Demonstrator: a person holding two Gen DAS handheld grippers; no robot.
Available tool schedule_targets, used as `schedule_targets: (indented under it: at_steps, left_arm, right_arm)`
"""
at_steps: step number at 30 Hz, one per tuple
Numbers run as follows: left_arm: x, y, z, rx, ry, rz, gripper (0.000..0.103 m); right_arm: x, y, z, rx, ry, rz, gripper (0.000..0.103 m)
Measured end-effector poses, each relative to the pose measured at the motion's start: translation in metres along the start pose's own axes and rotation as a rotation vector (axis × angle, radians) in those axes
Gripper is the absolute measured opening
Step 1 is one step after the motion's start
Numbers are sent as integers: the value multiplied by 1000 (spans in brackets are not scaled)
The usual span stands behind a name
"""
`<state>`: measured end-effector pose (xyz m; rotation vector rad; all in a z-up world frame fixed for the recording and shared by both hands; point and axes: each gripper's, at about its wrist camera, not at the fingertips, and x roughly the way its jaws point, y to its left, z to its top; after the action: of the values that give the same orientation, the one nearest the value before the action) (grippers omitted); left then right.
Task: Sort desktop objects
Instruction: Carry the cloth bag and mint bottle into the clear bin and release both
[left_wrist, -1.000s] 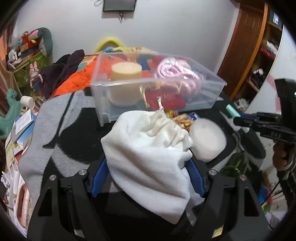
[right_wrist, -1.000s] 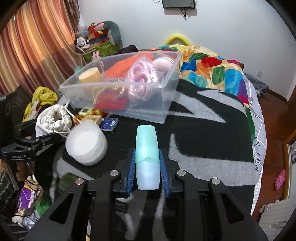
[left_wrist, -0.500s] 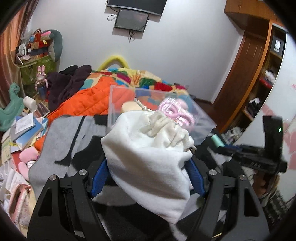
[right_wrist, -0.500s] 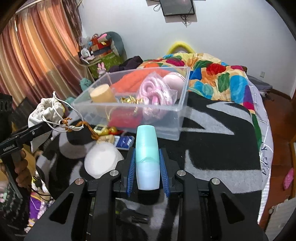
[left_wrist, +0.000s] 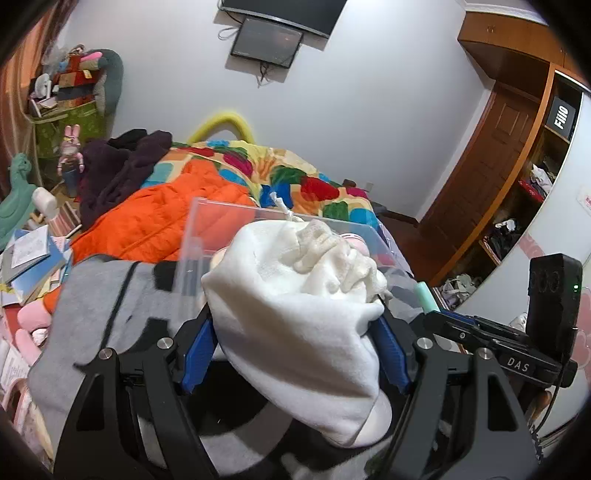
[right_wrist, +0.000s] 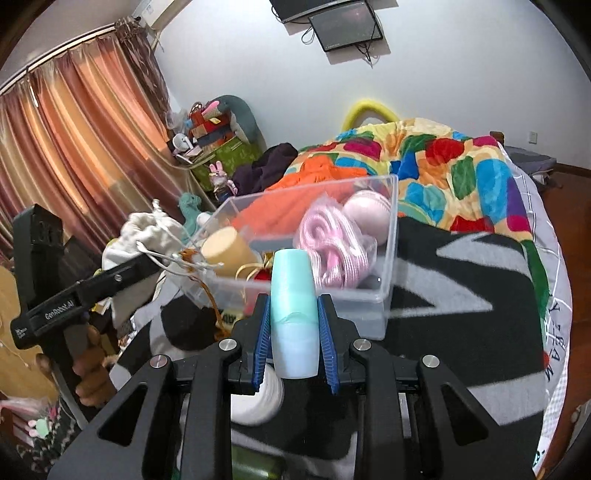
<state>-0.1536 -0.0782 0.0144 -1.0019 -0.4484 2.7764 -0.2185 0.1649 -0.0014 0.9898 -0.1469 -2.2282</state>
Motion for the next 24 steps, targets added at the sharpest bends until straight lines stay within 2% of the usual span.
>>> schedule_targets:
  at_steps: [7,12,17,21,24]
  left_arm:
    - [37,-16,7,52,45,-4,76]
    - [62,-30,13,91,67,35,76]
    - [88,-29,14,50,124,31,76]
    - [89,-33,14,76,121,51,78]
    - [87,-35,12,89,126,58,79]
  right_arm:
    - [15,1,14,-27,-32,-55,23]
    - [29,-1,17,-36,-36,-102,23]
    - [41,-1,19,-31,-35,-117,23]
    - [42,-7,16,-16,-23,-100,22]
    - [40,-6,13,-31,-32,-118,23]
